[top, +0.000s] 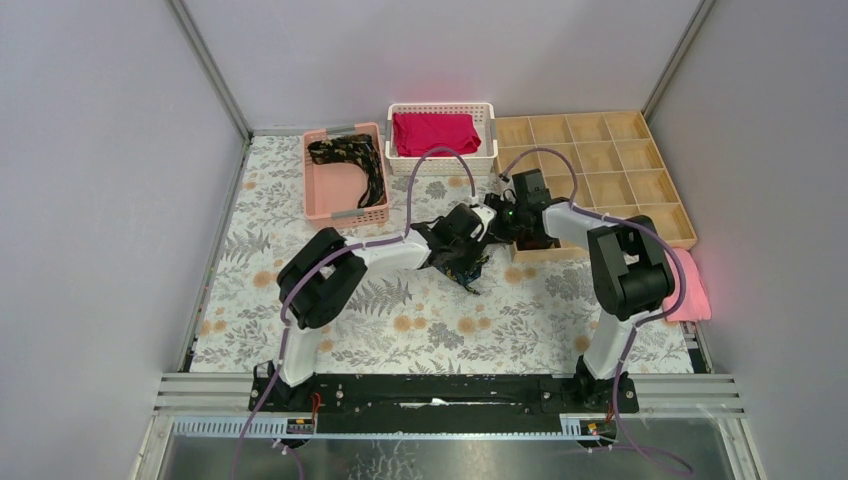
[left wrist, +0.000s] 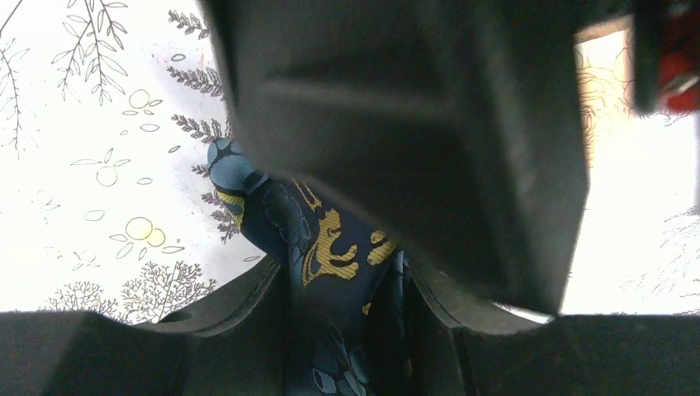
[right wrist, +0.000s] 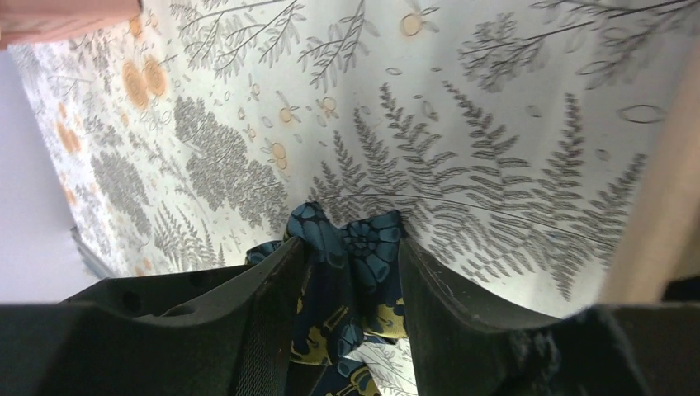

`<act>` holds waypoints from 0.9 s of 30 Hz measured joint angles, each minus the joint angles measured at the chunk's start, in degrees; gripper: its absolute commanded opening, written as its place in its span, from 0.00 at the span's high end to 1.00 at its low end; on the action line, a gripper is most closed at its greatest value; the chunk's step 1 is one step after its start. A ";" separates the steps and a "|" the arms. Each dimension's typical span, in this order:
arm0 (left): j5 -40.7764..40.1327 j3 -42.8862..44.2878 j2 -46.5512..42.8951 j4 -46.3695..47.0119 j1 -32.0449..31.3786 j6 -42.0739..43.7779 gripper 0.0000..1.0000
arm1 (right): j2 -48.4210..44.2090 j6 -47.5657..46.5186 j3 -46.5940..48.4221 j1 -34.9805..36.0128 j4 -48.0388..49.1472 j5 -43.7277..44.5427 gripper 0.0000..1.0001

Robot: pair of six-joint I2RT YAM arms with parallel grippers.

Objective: Roll the ties
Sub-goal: Roll the tie at the center of the board.

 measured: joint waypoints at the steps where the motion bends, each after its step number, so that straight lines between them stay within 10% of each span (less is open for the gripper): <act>1: -0.07 0.09 0.02 -0.11 -0.04 0.00 0.68 | -0.33 -0.11 0.20 -0.17 -0.79 1.18 0.46; 20: -2.40 5.86 2.89 -6.73 -0.42 -1.79 0.69 | -32.28 -4.74 -5.16 -0.61 -8.11 23.91 0.54; 27: -2.56 12.68 6.29 -14.49 -0.46 -1.60 0.68 | -46.53 -7.82 -7.80 18.01 -12.61 39.15 0.54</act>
